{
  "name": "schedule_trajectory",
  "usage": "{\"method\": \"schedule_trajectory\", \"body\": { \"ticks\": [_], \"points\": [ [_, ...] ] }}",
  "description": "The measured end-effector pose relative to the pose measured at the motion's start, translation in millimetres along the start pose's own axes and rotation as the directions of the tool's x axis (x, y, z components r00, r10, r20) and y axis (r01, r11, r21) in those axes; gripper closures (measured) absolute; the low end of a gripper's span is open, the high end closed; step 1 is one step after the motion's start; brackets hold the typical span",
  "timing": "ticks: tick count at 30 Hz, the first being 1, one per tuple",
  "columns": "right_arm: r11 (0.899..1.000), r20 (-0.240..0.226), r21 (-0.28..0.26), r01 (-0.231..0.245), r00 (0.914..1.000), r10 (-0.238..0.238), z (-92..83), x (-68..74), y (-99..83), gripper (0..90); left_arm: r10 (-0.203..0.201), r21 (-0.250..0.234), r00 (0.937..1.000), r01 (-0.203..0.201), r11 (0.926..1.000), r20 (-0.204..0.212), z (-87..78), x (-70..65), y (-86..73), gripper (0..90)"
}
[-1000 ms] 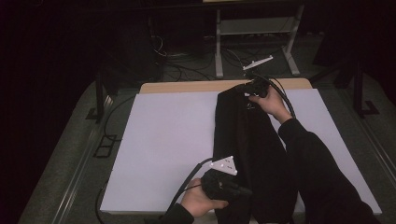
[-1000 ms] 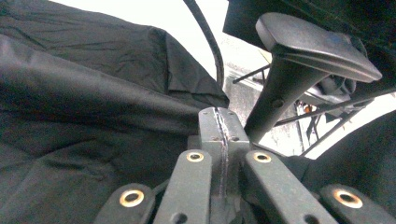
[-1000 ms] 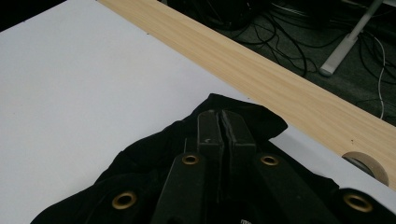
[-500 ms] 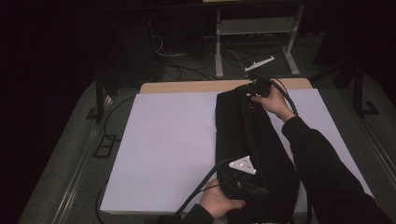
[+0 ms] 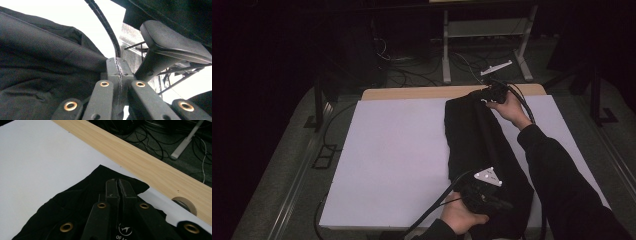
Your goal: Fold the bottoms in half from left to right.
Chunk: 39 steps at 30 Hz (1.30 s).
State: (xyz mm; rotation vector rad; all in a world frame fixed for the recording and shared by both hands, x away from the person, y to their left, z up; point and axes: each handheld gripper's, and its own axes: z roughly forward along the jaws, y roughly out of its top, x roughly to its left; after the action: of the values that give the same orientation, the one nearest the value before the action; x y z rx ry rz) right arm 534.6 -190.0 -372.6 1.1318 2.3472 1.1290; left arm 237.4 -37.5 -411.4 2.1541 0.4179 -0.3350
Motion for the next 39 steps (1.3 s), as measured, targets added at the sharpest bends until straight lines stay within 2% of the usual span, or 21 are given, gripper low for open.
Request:
{"method": "schedule_trajectory", "body": {
  "ticks": [13, 19, 25, 30, 39],
  "points": [
    [1.000, 0.026, -0.011, -0.011, 0.9996, 0.011, -2.0, -12.3, -6.8, 85.4, -0.028, -0.018, 0.9996, 0.028, 0.9994, 0.001, 11.2, 3.9, 3.6, 89.3],
    [1.000, 0.042, 0.013, -0.010, 0.9991, 0.010, 1.3, -21.6, -15.4, 85.4, -0.040, -0.020, 0.9991, 0.040, 0.9990, 0.016, 23.3, 5.9, 7.6, 89.3],
    [0.999, 0.040, 0.026, -0.025, 0.9989, 0.024, 9.2, -29.4, -26.6, 85.4, -0.038, 0.001, 0.9992, 0.038, 0.9993, 0.007, 37.7, 3.7, 9.8, 89.3],
    [0.999, 0.037, 0.042, -0.028, 0.9990, 0.026, 17.2, -35.7, -37.4, 85.4, -0.065, 0.014, 0.9979, 0.065, 0.9978, 0.007, 51.1, 7.5, 12.1, 89.3],
    [0.997, 0.028, 0.046, -0.054, 0.9982, 0.053, 26.1, -45.3, -50.7, 85.1, -0.072, 0.034, 0.9974, 0.072, 0.9968, 0.006, 63.9, 7.7, 20.3, 89.3]
  ]
}}
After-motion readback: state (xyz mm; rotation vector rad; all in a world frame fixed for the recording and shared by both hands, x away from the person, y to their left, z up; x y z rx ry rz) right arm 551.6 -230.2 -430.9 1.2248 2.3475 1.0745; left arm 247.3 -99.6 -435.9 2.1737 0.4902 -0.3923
